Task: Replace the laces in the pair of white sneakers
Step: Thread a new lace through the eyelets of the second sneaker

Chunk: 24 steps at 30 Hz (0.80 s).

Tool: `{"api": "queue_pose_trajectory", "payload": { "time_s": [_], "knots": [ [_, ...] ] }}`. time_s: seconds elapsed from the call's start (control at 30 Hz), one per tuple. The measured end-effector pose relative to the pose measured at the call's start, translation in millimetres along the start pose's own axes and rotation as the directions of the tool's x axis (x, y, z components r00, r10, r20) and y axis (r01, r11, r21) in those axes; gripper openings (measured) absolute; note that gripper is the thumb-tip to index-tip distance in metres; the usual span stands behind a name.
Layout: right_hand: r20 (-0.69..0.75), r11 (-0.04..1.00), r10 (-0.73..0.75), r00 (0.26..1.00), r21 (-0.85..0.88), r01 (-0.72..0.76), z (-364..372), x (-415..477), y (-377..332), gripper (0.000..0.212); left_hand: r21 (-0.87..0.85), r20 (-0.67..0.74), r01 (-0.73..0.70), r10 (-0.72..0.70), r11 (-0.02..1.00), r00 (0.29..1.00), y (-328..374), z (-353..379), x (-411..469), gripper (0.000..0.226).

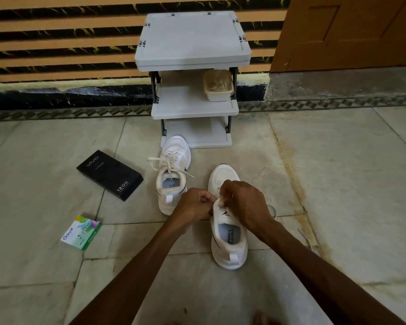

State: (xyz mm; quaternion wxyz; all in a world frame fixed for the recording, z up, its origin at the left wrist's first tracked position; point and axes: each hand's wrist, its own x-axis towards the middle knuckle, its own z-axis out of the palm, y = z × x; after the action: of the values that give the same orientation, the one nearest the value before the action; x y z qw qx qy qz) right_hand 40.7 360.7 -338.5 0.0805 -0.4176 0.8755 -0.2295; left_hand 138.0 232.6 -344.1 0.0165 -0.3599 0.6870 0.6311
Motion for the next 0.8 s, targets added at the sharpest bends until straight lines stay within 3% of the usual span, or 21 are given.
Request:
{"api": "queue_pose_trajectory", "payload": {
  "time_s": [0.07, 0.17, 0.3, 0.33, 0.4, 0.47, 0.5, 0.53, 0.57, 0.63, 0.67, 0.7, 0.73, 0.77, 0.8],
  "knots": [
    [-0.001, 0.994, -0.105, 0.994, -0.028, 0.105, -3, 1, -1, 0.025, -0.046, 0.01, 0.011, -0.011, 0.999, 1.0, -4, 1, 1, 0.006],
    [0.004, 0.971, -0.235, 0.972, -0.044, 0.235, -8, -1, -2, 0.022, -0.09, 0.036, 0.002, 0.001, 0.996, 0.999, -11, 1, 1, 0.01],
    [-0.004, 0.963, -0.257, 0.966, -0.083, 0.256, -13, -5, -2, 0.021, -0.113, -0.106, -0.034, 0.022, 0.993, 0.994, -14, 1, -3, 0.014],
    [0.005, 0.962, -0.254, 0.967, -0.098, 0.254, -13, -5, -2, 0.021, -0.075, -0.168, -0.071, 0.057, 0.995, 0.984, -13, -1, -4, 0.014],
    [0.03, 0.959, -0.248, 0.968, -0.134, 0.25, -15, -4, -3, 0.02, 0.169, -0.28, -0.184, 0.226, 0.968, 0.933, -8, -10, -7, 0.013],
    [0.042, 0.956, -0.242, 0.969, -0.158, 0.246, -15, -2, -3, 0.021, 0.405, -0.377, -0.279, 0.437, 0.871, 0.817, 7, -26, -8, 0.016],
    [0.043, 0.957, -0.239, 0.97, -0.162, 0.242, -15, -2, -3, 0.021, 0.435, -0.43, -0.32, 0.507, 0.842, 0.747, 17, -35, -10, 0.017],
    [0.041, 0.957, -0.235, 0.971, -0.162, 0.239, -14, -2, -3, 0.021, 0.397, -0.487, -0.357, 0.524, 0.845, 0.699, 29, -42, -10, 0.015],
    [0.04, 0.959, -0.229, 0.973, -0.164, 0.232, -14, -2, -2, 0.021, 0.248, -0.527, -0.397, 0.467, 0.884, 0.71, 39, -47, -11, 0.013],
    [0.034, 0.962, -0.209, 0.977, -0.173, 0.212, -13, -3, -3, 0.022, -0.279, -0.407, -0.393, 0.263, 0.876, 0.875, 56, -45, -15, 0.008],
    [0.027, 0.966, -0.189, 0.982, -0.177, 0.191, -13, -4, -3, 0.023, -0.451, -0.288, -0.326, 0.21, 0.831, 0.934, 62, -40, -17, 0.007],
    [0.009, 0.971, -0.159, 0.987, -0.178, 0.158, -14, -5, -4, 0.022, -0.444, -0.206, -0.285, 0.212, 0.85, 0.955, 62, -35, -18, 0.009],
    [-0.018, 0.98, -0.116, 0.993, -0.167, 0.112, -14, -6, -5, 0.021, -0.279, -0.163, -0.29, 0.252, 0.915, 0.954, 58, -30, -18, 0.011],
    [-0.043, 0.99, -0.055, 0.998, -0.133, 0.049, -14, -8, -5, 0.022, -0.004, -0.122, -0.318, 0.315, 0.948, 0.941, 51, -26, -18, 0.014],
    [-0.049, 0.997, 0.026, 0.998, -0.077, -0.03, -15, -9, -5, 0.026, 0.286, -0.06, -0.337, 0.368, 0.897, 0.928, 43, -22, -17, 0.016]
  ]
}}
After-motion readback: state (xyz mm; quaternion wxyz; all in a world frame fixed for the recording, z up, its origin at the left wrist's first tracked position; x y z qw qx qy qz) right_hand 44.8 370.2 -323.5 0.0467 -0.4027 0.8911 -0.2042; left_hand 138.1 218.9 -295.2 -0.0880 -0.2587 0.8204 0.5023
